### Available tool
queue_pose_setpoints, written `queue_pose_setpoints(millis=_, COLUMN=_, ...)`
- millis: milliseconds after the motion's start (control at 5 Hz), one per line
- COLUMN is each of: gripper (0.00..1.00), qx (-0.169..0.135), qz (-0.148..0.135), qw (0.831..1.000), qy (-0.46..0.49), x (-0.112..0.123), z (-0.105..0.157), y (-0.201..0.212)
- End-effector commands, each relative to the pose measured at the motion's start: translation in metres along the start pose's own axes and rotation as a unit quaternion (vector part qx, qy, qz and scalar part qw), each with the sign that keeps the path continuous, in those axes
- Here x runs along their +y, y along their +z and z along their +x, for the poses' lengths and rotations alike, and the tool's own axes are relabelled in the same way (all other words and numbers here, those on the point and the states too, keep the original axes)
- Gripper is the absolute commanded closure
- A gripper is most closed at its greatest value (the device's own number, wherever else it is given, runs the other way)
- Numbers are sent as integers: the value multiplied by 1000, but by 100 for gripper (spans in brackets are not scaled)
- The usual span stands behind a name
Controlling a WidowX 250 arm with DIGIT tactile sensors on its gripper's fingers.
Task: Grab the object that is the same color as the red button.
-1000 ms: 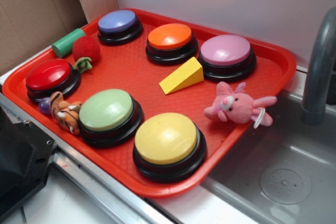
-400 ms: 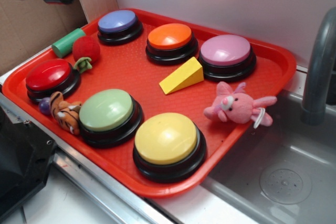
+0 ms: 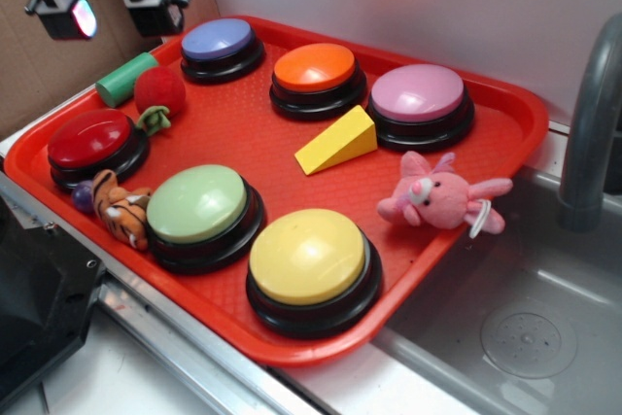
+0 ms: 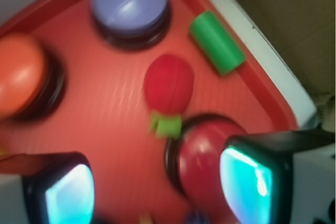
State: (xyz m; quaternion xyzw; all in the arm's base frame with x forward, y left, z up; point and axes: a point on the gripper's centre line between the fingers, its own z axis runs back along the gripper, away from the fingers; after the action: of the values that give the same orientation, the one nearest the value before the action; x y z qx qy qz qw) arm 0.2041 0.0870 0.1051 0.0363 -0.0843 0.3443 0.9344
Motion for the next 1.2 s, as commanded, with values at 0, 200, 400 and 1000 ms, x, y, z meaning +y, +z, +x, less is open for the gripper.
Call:
queue_pose_setpoints(millis=0, gripper=0, qx=-41, qz=-10, qw=997, qy=57, x=11, z=27, y=-35)
queue_pose_setpoints(millis=200, gripper=0, qx=-26, qz=-9, qw=997, qy=69, x=16, z=30, y=-52)
queue_pose_setpoints(millis=400, gripper=0, qx=-8, qz=-9, qw=998, qy=66, x=17, z=30, y=-68)
queue_pose_setpoints(millis=1000, gripper=100, qx=-23, qz=-22, qw=999, qy=41, x=12, z=29, y=-55)
